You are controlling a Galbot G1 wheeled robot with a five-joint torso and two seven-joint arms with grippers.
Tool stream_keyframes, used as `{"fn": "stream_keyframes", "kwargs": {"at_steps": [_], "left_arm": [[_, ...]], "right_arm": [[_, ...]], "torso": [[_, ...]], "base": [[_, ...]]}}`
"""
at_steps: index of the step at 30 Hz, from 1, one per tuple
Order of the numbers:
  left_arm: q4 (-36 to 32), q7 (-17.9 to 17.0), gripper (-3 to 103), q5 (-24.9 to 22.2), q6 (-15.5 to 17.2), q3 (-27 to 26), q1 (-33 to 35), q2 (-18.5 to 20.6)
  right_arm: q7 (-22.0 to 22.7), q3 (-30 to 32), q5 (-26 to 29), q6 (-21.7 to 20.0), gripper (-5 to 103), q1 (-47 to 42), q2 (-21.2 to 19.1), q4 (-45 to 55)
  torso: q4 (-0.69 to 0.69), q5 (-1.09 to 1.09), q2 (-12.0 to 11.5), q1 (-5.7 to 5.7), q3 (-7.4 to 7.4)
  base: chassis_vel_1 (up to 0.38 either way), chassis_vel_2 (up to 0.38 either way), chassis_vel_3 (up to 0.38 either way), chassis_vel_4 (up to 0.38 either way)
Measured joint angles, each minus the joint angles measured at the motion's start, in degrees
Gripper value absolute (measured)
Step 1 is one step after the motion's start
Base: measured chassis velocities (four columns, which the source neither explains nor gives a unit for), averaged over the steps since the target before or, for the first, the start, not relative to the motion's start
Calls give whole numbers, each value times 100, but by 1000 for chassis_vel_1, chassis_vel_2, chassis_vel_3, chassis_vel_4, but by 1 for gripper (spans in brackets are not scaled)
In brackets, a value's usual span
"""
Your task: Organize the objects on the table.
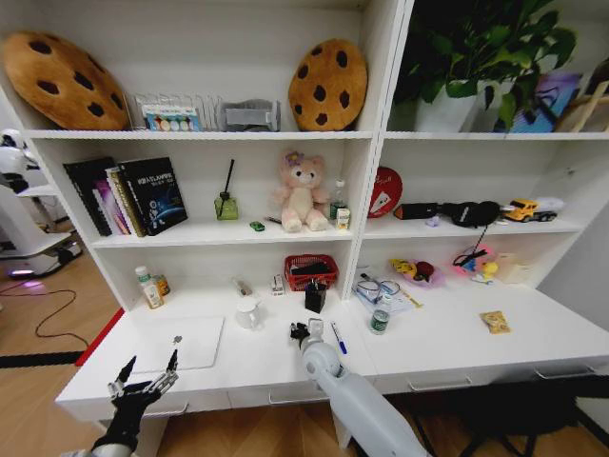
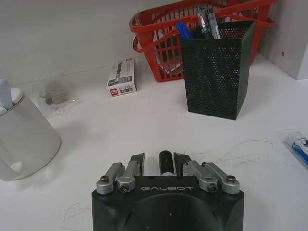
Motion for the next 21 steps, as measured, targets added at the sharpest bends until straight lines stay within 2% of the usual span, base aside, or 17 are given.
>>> {"fn": "stream_keyframes", "kwargs": {"at_steps": [2, 4, 6, 8, 13, 18, 19, 20, 21], "left_arm": [[0, 0, 100, 0, 0, 0, 0, 0], [0, 0, 100, 0, 0, 0, 0, 0], [0, 0, 100, 0, 0, 0, 0, 0], [0, 0, 100, 0, 0, 0, 0, 0], [0, 0, 100, 0, 0, 0, 1, 0], [0, 0, 100, 0, 0, 0, 0, 0], [0, 0, 100, 0, 0, 0, 0, 0], [0, 0, 100, 0, 0, 0, 0, 0], [0, 0, 100, 0, 0, 0, 0, 0]], "right_arm": [[-49, 0, -23, 33, 36, -10, -12, -23], [-93, -1, -68, 51, 25, -14, -30, -34], [-105, -2, -94, 58, 25, -13, -37, -34], [-228, -9, -260, 100, 12, -7, -83, 36], [-463, -23, -639, 207, 11, -16, -165, 220], [-872, 72, -1180, 406, 11, 14, -275, 702], [-1060, 125, -1423, 516, 11, 49, -294, 815], [-1060, 125, -1423, 516, 11, 49, -294, 815], [-1264, 213, -1691, 672, 11, 126, -292, 857]], "torso": [[-2, -1, 0, 0, 0], [-3, -1, -1, 1, 2], [-3, -1, -2, 1, 3], [-2, 0, -5, 3, 7], [1, 2, -9, 5, 10], [1, 1, -7, 5, 7], [0, 1, -6, 4, 5], [0, 1, -6, 4, 5], [0, 0, -6, 4, 5]], "base": [[0, 0, 0, 0], [0, 0, 0, 0], [0, 0, 0, 0], [0, 0, 0, 0], [0, 0, 0, 0], [0, 0, 0, 0], [0, 0, 0, 0], [0, 0, 0, 0], [0, 0, 0, 0]]}}
